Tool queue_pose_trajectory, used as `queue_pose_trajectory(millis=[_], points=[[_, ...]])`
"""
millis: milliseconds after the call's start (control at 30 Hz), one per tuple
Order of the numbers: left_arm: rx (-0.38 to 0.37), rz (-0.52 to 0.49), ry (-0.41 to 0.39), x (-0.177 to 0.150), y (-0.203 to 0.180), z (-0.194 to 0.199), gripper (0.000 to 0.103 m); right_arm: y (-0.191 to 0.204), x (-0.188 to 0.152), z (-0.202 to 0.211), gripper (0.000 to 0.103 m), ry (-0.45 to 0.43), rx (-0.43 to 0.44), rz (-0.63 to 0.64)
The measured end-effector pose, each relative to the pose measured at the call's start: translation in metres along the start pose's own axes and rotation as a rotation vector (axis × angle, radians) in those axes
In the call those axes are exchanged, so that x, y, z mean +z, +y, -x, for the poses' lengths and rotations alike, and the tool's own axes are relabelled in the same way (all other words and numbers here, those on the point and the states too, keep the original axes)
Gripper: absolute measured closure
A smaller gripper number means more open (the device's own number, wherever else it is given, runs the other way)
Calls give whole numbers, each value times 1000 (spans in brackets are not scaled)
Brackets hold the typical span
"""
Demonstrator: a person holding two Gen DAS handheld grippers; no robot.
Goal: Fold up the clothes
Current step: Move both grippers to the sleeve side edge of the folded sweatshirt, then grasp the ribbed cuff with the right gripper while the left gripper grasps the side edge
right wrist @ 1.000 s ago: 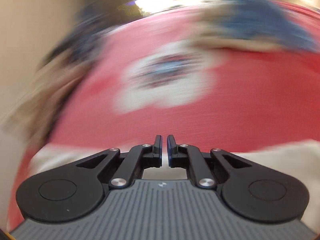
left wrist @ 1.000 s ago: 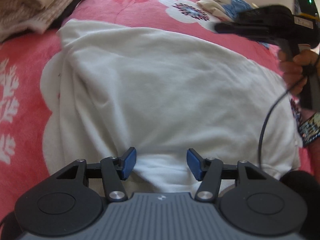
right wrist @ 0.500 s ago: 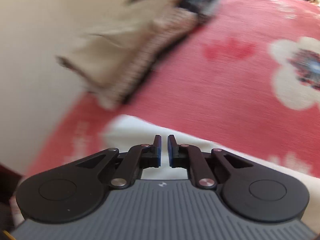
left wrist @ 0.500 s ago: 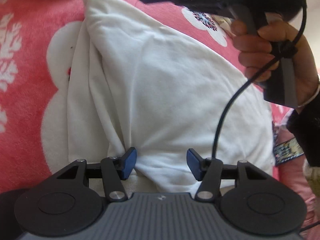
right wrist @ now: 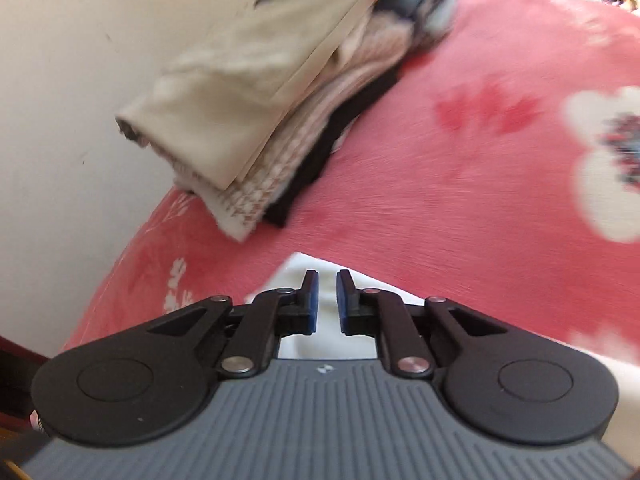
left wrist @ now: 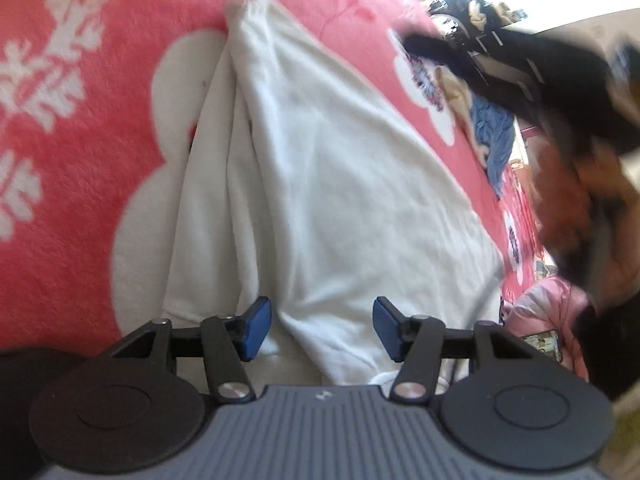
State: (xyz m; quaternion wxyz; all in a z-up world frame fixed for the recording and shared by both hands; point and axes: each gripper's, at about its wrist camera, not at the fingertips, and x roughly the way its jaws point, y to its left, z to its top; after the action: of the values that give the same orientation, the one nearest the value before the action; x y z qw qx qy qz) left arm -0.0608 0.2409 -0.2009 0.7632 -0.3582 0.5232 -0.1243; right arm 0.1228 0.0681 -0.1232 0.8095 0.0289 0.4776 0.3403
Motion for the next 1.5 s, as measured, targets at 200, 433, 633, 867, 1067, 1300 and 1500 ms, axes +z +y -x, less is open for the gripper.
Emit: queue_pose_trajectory(millis=[200, 433, 633, 867, 1067, 1300, 1500], points=[[58, -67, -85, -12, -14, 30, 45, -15, -58, 67, 80, -14, -51, -46], [207, 12, -129, 16, 4, 54, 43, 19, -168, 28, 80, 98, -6, -100], [198, 33, -44, 50, 18, 28, 40, 51, -198, 60, 58, 24, 12, -61], [198, 20, -13, 37, 24, 21, 32, 71, -190, 46, 42, -50, -64, -38], [66, 112, 69, 33, 42, 16, 31, 93, -192, 17, 28, -13, -107, -1], [-89, 198, 86, 32, 52, 15, 31, 104, -200, 10, 20, -26, -140, 16], [-193, 212, 98, 40, 40, 16, 31, 113, -201, 4, 19, -43, -190, 53]])
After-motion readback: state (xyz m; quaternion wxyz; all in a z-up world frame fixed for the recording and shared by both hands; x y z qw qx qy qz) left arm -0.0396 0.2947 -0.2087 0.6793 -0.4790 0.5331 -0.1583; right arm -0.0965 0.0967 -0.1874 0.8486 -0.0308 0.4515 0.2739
